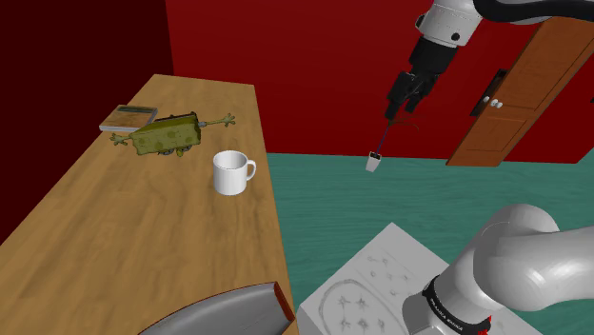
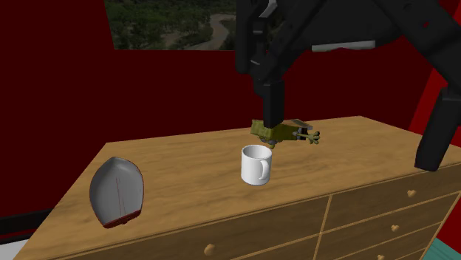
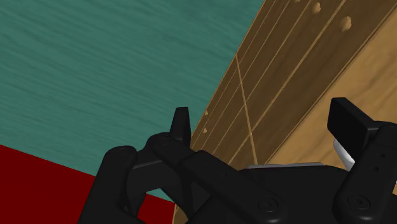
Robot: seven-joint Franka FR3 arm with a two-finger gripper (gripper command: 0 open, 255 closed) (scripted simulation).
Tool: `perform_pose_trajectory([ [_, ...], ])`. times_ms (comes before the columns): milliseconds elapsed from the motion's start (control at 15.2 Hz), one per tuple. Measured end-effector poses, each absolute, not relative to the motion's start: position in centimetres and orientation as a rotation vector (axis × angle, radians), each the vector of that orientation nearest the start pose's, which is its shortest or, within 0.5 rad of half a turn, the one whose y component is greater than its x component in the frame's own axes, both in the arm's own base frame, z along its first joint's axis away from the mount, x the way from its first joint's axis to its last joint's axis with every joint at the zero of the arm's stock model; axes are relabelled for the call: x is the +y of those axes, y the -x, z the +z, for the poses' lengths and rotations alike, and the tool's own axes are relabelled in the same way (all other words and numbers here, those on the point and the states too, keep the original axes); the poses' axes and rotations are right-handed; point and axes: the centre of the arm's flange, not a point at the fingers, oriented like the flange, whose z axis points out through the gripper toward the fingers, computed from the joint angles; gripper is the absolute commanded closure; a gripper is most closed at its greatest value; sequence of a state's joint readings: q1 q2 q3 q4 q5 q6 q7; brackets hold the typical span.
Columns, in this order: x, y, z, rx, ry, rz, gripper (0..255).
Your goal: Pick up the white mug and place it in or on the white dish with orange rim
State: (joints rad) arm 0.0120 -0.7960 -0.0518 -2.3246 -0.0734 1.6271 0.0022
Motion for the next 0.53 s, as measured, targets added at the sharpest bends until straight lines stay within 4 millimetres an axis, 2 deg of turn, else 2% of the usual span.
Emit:
perform_pose_trajectory([
  [132,-2.2,-31.3,61.1,0.044,3.175,-0.154,0],
  [264,-1.0,-32.8,60.1,0.043,3.174,-0.152,0],
  [528,2.4,-35.9,57.7,0.042,3.172,-0.148,0],
])
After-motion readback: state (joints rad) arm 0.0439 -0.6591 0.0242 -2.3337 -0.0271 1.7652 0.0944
